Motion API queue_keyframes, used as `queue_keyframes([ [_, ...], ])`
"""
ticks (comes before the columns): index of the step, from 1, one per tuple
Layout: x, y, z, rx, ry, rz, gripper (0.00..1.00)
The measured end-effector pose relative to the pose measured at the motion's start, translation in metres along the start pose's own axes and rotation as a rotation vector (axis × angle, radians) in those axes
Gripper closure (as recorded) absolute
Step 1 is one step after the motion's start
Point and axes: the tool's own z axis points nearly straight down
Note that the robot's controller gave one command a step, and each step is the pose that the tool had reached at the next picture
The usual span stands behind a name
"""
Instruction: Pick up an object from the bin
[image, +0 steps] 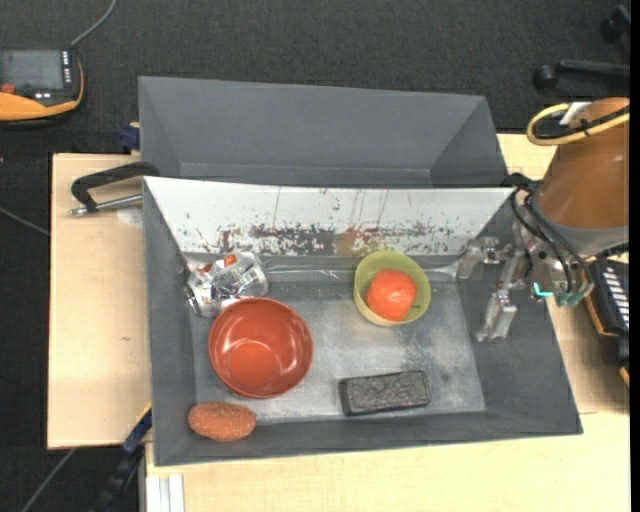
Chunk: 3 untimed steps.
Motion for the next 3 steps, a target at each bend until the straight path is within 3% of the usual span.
queue_keyframes([
  [1,-0.0222,-0.0046,0.0632,-0.002,0.0,-0.428,0.0],
  [3,-0.0231,-0.0046,0.0614,0.0,-0.003,-0.428,0.0],
])
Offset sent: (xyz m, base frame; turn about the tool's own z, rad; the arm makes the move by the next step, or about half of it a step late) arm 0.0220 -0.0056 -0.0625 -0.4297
